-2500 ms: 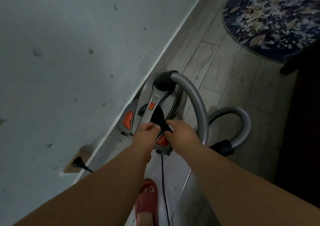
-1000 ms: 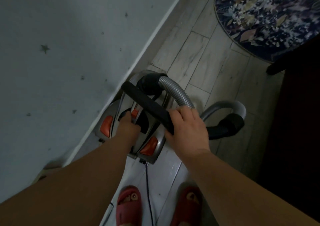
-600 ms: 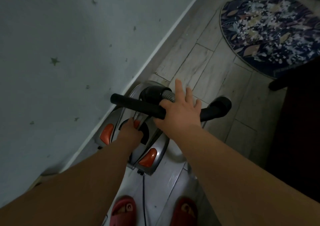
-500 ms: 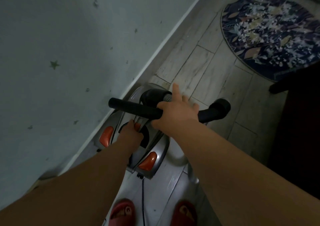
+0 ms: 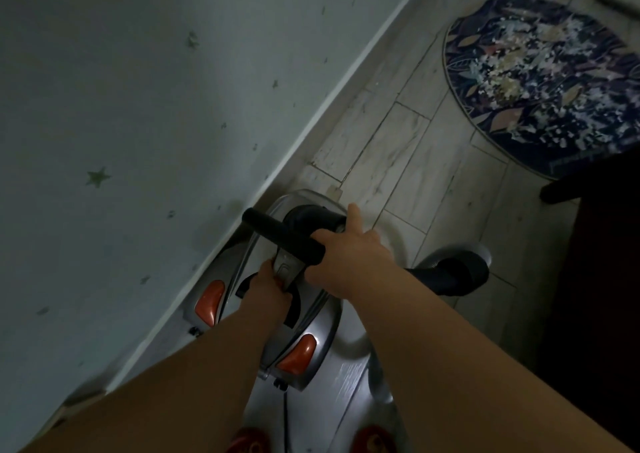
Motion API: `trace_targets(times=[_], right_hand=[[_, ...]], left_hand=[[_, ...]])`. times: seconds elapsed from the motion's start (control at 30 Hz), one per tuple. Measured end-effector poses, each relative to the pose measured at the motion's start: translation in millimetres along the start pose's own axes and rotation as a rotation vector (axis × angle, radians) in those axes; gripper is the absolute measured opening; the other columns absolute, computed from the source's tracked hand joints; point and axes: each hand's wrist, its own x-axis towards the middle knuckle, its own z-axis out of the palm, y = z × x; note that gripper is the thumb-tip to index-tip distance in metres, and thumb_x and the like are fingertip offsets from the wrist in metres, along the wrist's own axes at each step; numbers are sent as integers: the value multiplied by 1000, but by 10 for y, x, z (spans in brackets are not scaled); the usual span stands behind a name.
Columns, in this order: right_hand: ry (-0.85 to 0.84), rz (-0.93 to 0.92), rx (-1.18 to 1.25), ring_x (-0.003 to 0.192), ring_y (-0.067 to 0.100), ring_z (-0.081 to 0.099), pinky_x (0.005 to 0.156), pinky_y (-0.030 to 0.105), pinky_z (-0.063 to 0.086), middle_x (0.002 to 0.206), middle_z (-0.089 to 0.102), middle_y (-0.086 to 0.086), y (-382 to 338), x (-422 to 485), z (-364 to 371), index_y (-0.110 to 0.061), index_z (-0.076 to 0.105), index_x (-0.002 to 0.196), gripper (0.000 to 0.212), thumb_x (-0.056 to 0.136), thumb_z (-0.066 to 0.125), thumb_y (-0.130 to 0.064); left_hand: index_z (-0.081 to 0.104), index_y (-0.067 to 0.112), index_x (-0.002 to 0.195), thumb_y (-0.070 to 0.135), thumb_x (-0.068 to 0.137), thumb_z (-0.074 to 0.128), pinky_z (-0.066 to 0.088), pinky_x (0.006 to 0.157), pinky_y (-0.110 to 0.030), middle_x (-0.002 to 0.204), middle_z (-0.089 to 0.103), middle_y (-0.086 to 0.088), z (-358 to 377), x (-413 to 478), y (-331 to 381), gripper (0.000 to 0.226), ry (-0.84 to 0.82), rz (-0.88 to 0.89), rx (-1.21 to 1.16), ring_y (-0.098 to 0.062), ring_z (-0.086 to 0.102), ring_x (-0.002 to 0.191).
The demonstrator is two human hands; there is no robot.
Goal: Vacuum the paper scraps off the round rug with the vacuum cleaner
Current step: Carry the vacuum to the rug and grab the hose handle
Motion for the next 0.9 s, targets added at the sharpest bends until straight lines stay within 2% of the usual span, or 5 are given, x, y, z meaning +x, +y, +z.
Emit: trace_targets(times=[0.17,0.3,0.43,0.6,0.9], right_hand=[[-13,-53,-48,132,40,30,106,52,39,158,-4,9,61,75,-34,-57,17,149,74,88,60,-49],[84,-108,-37,123,36,36,104,50,39,147,12,11,108,61,41,-53,7,150,78,91,57,-47],[112,-135,-25,118,33,36,101,48,35,145,12,12,152,3,61,-51,9,149,74,93,56,-42],[71,-129,23,124,35,33,103,48,33,151,6,11,405,-63,-39,-51,6,151,79,92,57,-42],[86,-182,111,131,36,30,105,46,30,154,8,14,894,-313,-591,-47,6,156,77,95,54,-46]], left_hand=[[9,26,150,5,89,58,50,92,-37,134,51,-12,53,55,-27,81,19,46,44,-27,56,115],[16,26,146,11,92,53,54,82,-46,111,61,-12,92,82,-37,67,108,81,124,-26,62,95],[17,29,143,16,94,51,56,76,-40,104,63,-10,123,35,-3,61,132,51,131,-25,64,88],[21,27,142,16,92,53,53,71,-35,100,62,-7,227,-49,180,60,138,57,165,-22,62,85],[13,27,147,16,92,54,48,71,-30,110,61,-8,321,-299,890,69,137,65,313,-21,60,87]])
